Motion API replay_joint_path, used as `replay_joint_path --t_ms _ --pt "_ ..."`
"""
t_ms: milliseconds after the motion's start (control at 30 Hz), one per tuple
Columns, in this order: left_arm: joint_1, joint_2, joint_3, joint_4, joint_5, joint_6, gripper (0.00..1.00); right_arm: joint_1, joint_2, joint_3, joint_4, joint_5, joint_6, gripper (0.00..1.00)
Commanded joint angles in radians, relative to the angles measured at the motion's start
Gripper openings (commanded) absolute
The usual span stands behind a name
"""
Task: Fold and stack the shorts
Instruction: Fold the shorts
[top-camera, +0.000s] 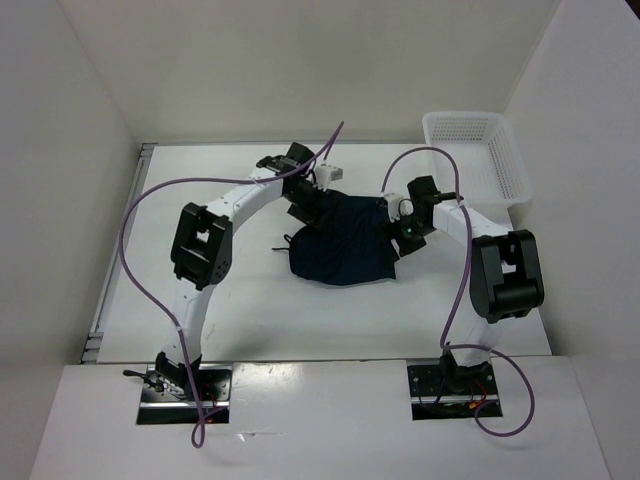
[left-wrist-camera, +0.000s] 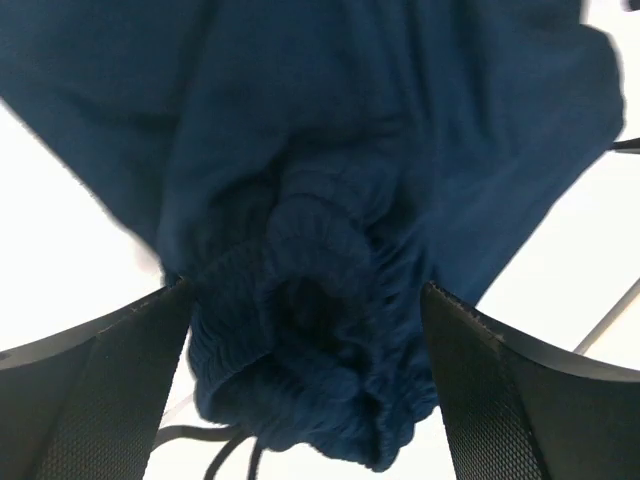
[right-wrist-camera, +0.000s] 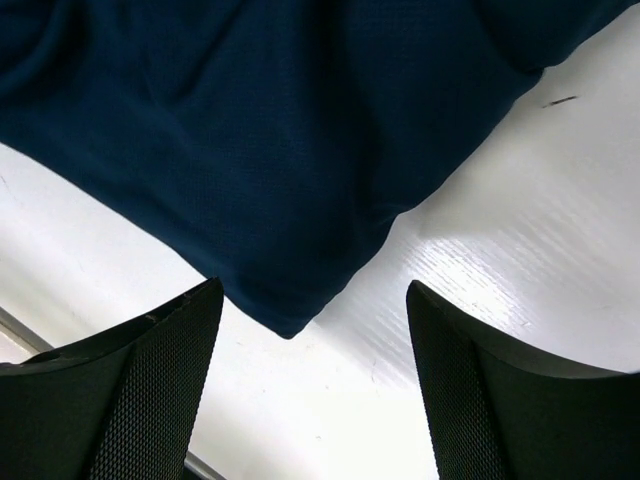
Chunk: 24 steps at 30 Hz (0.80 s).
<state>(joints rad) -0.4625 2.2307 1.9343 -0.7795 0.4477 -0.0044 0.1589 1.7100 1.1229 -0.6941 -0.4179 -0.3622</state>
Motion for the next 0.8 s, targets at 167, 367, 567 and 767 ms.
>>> replay_joint_path --t_ms 167,367,567,767 --pt "-0.005 0.032 0.04 0.063 0.071 0.004 0.49 -0.005 0.013 -0.011 -0.021 -0.027 -0.067 0.73" --pt "0.007 0.052 0.087 0.094 0.071 0.004 0.03 0.004 0.062 -0.02 0.002 0.005 -0.067 0.39" --pt "0.059 0.033 0.186 0.103 0.071 0.004 0.0 0.004 0.062 -0.04 0.013 0.037 -0.067 0.0" --pt "0.091 0.055 0.247 0.124 0.0 0.004 0.0 0.004 0.062 -0.029 0.022 0.059 -0.067 0.0"
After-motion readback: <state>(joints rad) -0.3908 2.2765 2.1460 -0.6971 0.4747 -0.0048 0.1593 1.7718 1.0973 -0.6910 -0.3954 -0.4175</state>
